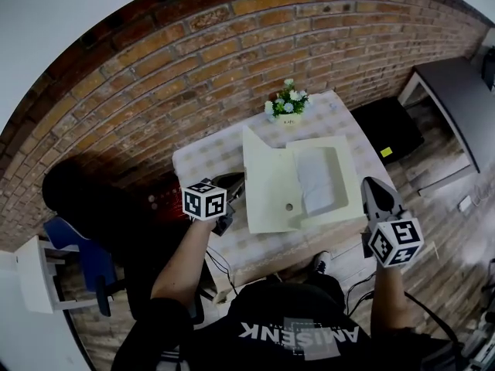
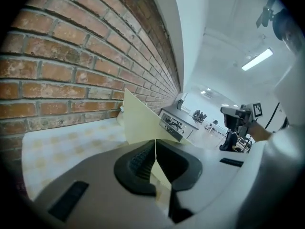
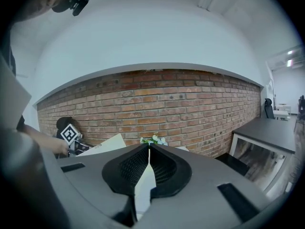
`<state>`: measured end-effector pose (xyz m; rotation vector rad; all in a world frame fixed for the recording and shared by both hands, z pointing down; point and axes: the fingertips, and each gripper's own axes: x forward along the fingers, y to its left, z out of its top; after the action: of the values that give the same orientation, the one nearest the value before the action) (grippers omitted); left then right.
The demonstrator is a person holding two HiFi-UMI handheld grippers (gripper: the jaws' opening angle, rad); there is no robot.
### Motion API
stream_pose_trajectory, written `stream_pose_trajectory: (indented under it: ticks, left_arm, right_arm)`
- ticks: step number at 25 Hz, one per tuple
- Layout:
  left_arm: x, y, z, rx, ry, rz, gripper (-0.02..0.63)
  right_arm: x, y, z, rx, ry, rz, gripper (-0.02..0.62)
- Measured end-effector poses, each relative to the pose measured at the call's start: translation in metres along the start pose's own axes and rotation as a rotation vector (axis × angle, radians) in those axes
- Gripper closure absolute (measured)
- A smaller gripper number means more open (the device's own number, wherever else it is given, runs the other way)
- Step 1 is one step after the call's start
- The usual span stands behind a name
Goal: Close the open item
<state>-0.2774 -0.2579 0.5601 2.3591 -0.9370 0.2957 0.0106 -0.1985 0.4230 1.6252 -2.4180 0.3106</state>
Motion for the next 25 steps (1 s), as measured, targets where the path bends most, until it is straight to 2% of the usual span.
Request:
stream_pose_trajectory:
  ticks: [12, 25]
  left_arm:
    - [0.054, -0.059, 0.018, 0.054, 0.009, -0.031, 0.592]
    - [0.115, -0.108, 0.021, 0.089, 0.032, -0.061, 0.592]
  right_arm:
    - [-0.027, -0.059, 0.003, 0.021, -0.011, -0.024, 0.554]
    - [-0.045, -0.116, -0.002, 0.054, -0.016, -0.042, 0.552]
